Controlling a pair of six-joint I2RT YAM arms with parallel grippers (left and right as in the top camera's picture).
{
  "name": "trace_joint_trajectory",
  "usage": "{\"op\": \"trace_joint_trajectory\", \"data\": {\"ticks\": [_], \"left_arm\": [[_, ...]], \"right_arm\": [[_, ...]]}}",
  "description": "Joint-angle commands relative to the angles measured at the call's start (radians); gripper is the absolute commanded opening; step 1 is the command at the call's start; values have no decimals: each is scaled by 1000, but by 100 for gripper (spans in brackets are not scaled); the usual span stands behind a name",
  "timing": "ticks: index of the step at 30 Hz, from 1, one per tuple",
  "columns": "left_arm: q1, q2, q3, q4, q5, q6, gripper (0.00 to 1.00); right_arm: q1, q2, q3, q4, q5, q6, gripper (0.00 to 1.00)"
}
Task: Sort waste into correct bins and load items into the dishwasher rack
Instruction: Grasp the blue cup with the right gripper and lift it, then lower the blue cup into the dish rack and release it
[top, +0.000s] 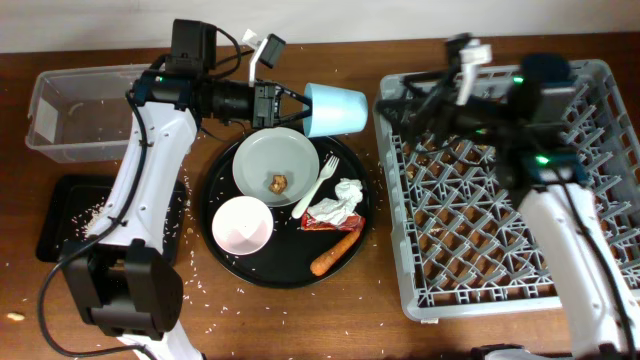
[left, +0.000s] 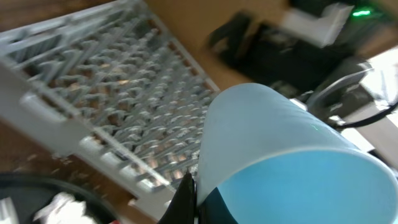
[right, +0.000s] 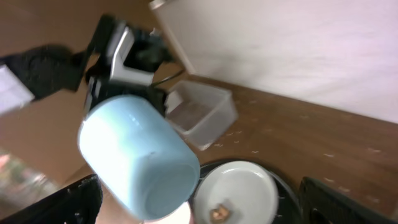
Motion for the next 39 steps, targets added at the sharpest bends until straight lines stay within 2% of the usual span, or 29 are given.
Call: {"op": "trace_joint_trajectory", "data": {"ticks": [1, 4, 11, 16, 20, 22, 26, 27, 29, 30, 31, 34, 37, 39], "left_arm": [[6, 9, 13, 10, 138, -16, 0], [6, 9, 13, 7, 180, -23, 0], [5, 9, 12, -17, 178, -23, 0], [-16, 9, 12, -40, 140, -23, 0], [-20, 9, 12, -43, 140, -23, 0], [-20, 9, 12, -42, 140, -23, 13], [-17, 9, 12, -42, 133, -23, 49], [-11, 9, 12, -42, 131, -23, 52], [16, 9, 12, -42, 106, -23, 53], [38, 9, 12, -43, 69, -23, 53], [62, 9, 12, -47, 17, -23, 57], [116, 9, 12, -64, -217, -23, 61], [122, 9, 12, -92, -561, -23, 61], [104, 9, 12, -138, -792, -23, 61]], "right_arm": [[68, 76, 8, 72, -140, 14, 99], [103, 119, 8, 162, -185, 15, 98], [140, 122, 8, 240, -225, 22, 77], [140, 122, 8, 339, -255, 63, 68], [140, 122, 8, 347, -281, 63, 58], [140, 122, 8, 347, -285, 63, 56], [132, 122, 8, 347, -269, 64, 53], [125, 122, 8, 345, -254, 68, 52], [84, 122, 8, 336, -204, 90, 52], [56, 122, 8, 318, -175, 90, 52], [25, 122, 8, 280, -130, 89, 52], [-33, 122, 8, 158, 45, 59, 53], [-45, 99, 25, -66, 339, -19, 53], [-45, 87, 122, -324, 614, -79, 53]]}}
